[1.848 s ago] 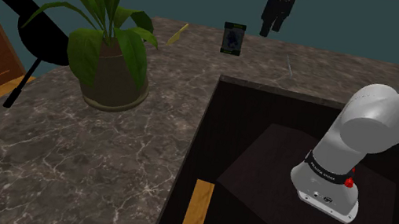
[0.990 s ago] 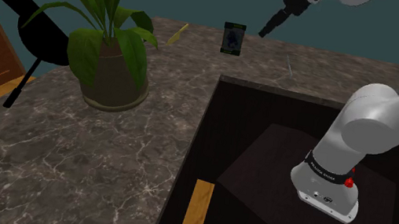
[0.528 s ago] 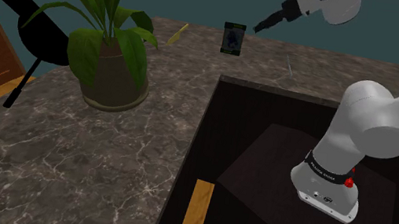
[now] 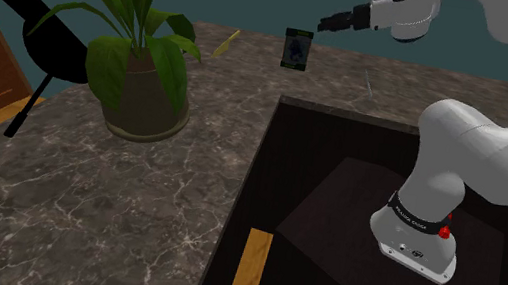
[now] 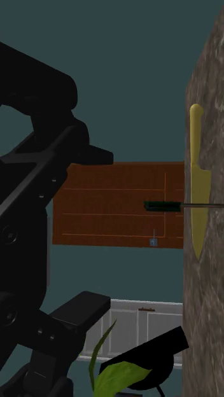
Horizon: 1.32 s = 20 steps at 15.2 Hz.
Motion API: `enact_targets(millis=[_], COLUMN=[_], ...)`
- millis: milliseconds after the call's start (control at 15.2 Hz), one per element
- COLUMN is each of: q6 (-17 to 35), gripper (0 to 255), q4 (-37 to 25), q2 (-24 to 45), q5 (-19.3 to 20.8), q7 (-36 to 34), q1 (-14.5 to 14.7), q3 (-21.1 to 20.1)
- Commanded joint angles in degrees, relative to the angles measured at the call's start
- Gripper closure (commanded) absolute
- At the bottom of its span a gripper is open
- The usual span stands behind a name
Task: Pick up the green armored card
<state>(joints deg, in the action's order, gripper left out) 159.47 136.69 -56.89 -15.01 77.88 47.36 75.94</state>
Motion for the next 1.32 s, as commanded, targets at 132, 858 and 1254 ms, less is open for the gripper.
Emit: enact_targets(millis=[132, 858, 1254], q6=[1.1, 3.1, 3.0], gripper=[0, 255, 255], q4=[-2.1, -0.9, -0.9], q2=[-4.3, -6.1, -6.1], q5=[0.5, 1.2, 1.2], q7=[4.4, 7.1, 7.1], q1=[4.4, 5.7, 5.7], q3=[4.2, 7.3, 7.4])
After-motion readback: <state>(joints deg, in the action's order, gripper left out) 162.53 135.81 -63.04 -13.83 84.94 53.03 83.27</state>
